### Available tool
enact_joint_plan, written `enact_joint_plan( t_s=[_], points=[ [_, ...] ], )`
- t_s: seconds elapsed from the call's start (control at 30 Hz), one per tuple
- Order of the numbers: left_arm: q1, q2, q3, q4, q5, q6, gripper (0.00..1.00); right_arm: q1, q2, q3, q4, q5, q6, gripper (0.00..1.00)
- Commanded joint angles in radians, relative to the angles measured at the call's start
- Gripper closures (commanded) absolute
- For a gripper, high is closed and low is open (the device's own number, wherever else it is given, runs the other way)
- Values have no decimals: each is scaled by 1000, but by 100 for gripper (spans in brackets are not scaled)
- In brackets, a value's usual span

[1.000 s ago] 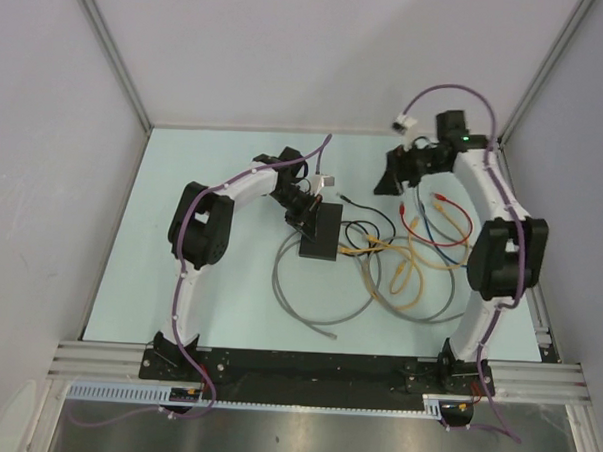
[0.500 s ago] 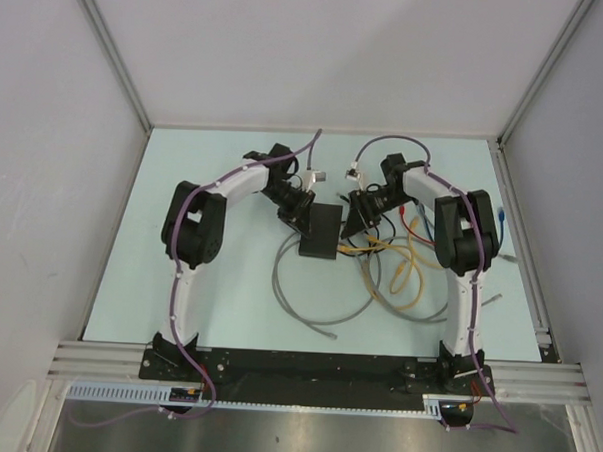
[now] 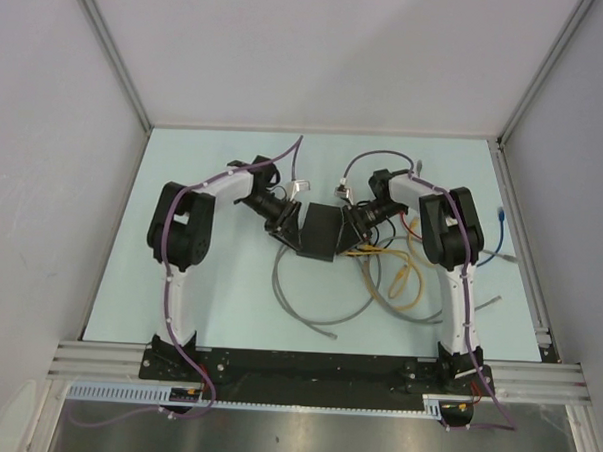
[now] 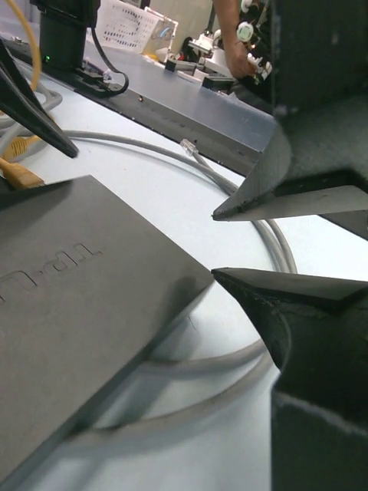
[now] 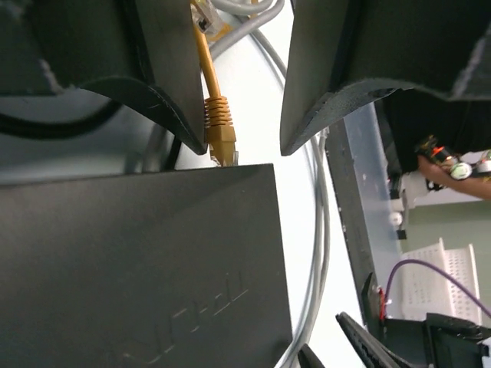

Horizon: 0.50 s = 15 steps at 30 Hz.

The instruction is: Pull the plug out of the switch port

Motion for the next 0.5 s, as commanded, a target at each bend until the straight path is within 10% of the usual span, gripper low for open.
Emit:
enact_joint_plan(
  t_s=[0.0, 0.47],
  points=[
    [-10, 7, -1, 23, 57, -19, 62, 12, 49, 20, -62, -51, -30, 54],
    [-12, 87, 73, 29, 20, -44, 64, 5, 89, 13, 90, 5, 167, 64]
  ],
)
